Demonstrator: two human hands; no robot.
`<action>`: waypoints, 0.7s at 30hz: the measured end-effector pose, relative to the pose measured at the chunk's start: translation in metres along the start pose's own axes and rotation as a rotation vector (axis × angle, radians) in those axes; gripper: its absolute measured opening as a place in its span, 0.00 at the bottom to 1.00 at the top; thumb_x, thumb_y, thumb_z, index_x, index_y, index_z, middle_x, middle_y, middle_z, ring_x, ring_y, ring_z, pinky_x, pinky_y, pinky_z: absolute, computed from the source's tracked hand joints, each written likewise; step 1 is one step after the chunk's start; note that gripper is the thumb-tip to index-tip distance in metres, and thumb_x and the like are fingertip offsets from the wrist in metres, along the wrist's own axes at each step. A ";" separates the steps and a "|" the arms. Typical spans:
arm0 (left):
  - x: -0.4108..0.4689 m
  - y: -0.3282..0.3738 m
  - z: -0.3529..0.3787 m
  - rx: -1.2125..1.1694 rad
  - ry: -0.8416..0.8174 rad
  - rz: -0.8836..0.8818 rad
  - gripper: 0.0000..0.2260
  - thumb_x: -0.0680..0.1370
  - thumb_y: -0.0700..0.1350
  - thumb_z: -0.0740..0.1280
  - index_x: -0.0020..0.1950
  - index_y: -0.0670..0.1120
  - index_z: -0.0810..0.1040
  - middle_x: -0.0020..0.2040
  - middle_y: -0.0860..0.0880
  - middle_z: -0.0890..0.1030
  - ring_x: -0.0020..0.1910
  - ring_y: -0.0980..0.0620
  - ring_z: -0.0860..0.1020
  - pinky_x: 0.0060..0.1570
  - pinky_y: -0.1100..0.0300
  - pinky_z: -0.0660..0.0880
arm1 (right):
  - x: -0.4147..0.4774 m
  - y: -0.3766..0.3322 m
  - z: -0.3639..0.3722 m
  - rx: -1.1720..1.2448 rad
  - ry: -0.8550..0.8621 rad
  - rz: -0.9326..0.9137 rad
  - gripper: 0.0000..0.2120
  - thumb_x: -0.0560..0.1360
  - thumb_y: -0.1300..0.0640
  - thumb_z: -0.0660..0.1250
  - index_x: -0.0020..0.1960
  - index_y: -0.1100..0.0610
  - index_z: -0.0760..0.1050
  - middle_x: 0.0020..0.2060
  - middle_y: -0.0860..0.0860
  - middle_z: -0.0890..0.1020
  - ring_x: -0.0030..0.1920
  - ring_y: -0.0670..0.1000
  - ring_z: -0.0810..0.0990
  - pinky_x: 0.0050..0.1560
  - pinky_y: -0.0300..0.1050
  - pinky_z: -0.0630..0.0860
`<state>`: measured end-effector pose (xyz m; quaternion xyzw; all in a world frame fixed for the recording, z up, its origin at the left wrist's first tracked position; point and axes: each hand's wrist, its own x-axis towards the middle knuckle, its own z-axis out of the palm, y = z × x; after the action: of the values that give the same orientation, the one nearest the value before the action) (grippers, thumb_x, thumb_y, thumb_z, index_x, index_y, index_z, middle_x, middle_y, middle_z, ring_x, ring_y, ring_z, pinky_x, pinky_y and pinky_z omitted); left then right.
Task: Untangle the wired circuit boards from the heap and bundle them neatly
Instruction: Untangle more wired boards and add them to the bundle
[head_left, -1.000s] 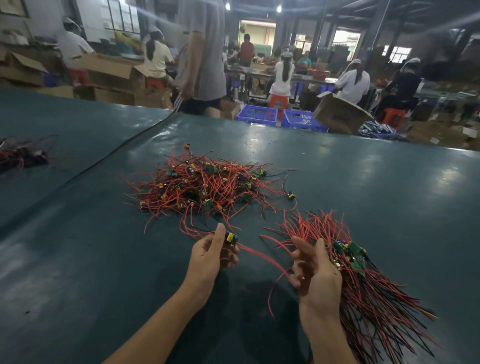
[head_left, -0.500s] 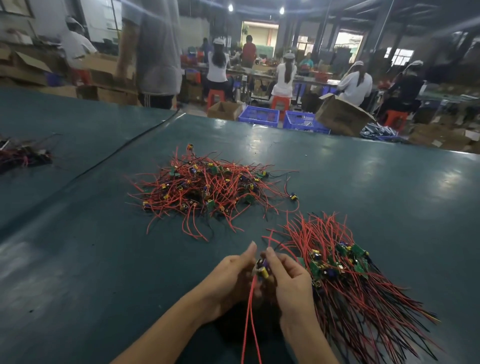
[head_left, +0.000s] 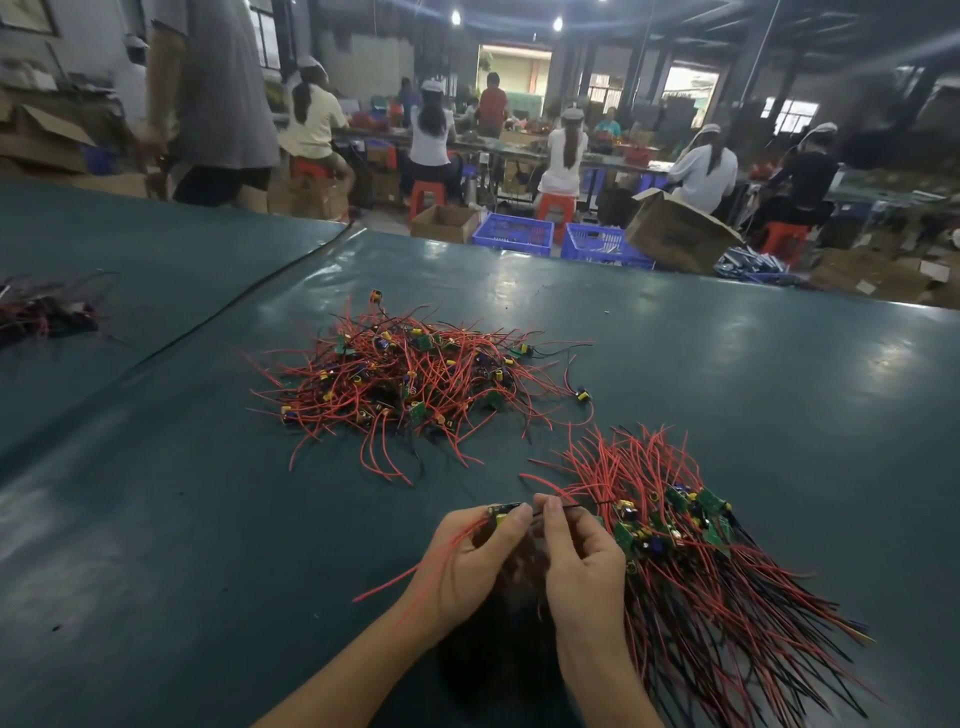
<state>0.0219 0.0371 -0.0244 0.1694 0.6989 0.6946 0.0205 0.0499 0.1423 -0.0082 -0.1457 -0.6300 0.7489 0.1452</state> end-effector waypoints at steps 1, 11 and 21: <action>0.000 -0.001 0.000 0.012 0.011 0.017 0.16 0.78 0.54 0.64 0.33 0.49 0.78 0.31 0.53 0.79 0.31 0.58 0.77 0.33 0.66 0.72 | 0.000 0.000 0.000 0.008 -0.012 0.018 0.12 0.78 0.57 0.66 0.39 0.54 0.85 0.37 0.51 0.86 0.40 0.48 0.85 0.42 0.42 0.81; 0.002 0.005 -0.004 -0.031 -0.009 0.026 0.20 0.79 0.53 0.65 0.31 0.43 0.80 0.27 0.48 0.78 0.28 0.54 0.75 0.32 0.64 0.71 | 0.007 -0.005 -0.002 0.067 -0.032 0.099 0.15 0.79 0.56 0.65 0.39 0.54 0.86 0.32 0.54 0.83 0.34 0.53 0.81 0.40 0.49 0.80; 0.003 0.009 -0.007 -0.127 0.059 -0.036 0.21 0.76 0.56 0.63 0.27 0.46 0.77 0.25 0.44 0.78 0.26 0.49 0.74 0.30 0.60 0.72 | 0.030 -0.018 -0.040 0.366 0.287 0.041 0.14 0.81 0.50 0.63 0.49 0.58 0.82 0.29 0.46 0.69 0.21 0.42 0.59 0.19 0.34 0.57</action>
<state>0.0187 0.0309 -0.0142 0.1344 0.6569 0.7416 0.0230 0.0392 0.1927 0.0017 -0.2348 -0.4533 0.8251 0.2420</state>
